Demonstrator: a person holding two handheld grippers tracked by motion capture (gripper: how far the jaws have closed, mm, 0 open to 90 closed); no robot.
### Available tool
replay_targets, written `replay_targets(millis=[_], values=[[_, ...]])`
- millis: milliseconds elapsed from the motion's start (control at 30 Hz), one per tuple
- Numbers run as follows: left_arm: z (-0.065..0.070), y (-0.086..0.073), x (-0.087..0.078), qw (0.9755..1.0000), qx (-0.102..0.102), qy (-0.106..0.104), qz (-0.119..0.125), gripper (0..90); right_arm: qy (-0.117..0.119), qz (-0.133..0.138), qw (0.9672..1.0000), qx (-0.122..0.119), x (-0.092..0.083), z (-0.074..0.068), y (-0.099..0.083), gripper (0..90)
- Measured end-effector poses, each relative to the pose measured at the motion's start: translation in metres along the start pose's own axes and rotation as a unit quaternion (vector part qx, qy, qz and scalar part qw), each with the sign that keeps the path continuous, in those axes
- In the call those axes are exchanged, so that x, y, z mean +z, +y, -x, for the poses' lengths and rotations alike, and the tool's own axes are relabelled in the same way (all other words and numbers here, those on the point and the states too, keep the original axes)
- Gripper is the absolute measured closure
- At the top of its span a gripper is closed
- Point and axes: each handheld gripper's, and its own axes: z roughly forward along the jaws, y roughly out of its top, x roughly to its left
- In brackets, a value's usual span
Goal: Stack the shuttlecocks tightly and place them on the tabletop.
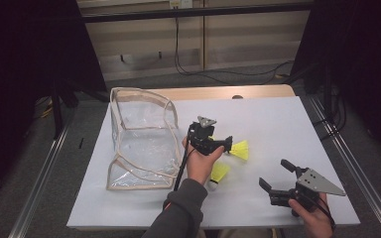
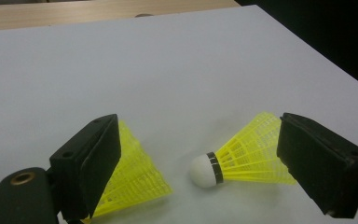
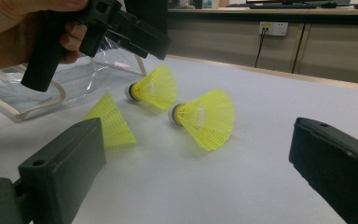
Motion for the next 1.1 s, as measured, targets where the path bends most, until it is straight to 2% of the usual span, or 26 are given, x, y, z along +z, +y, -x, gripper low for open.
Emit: replay_targets(millis=[133, 233, 333, 633, 767, 1100], values=[[0.002, -0.002, -0.002, 0.9999, -0.001, -0.012, -0.002, 12.7, 0.0, 0.0, 1.0, -0.001, 0.0, 0.0, 0.0, 2.7], [0.005, -0.003, -0.005, 0.9997, 0.006, -0.023, -0.008, 12.0, 0.0, -0.001, 1.0, -0.002, 0.0, 0.0, 0.0, 2.7], [0.009, -0.004, -0.007, 0.9995, 0.013, -0.03, -0.006, 11.8, 0.0, 0.0, 1.0, -0.001, 0.0, 0.0, 0.0, 2.7], [0.017, -0.01, -0.012, 0.9983, 0.018, -0.056, -0.007, 10.5, 0.0, 0.0, 1.0, -0.002, 0.0, 0.0, 0.0, 2.7], [0.02, -0.013, -0.015, 0.998, 0.021, -0.06, -0.002, 9.9, -0.001, -0.002, 1.0, -0.002, 0.0, 0.0, 0.0, 2.7], [0.023, -0.023, -0.029, 0.9953, 0.031, -0.092, -0.002, 7.7, -0.001, -0.002, 1.0, -0.003, 0.001, 0.0, 0.0, 2.7]])
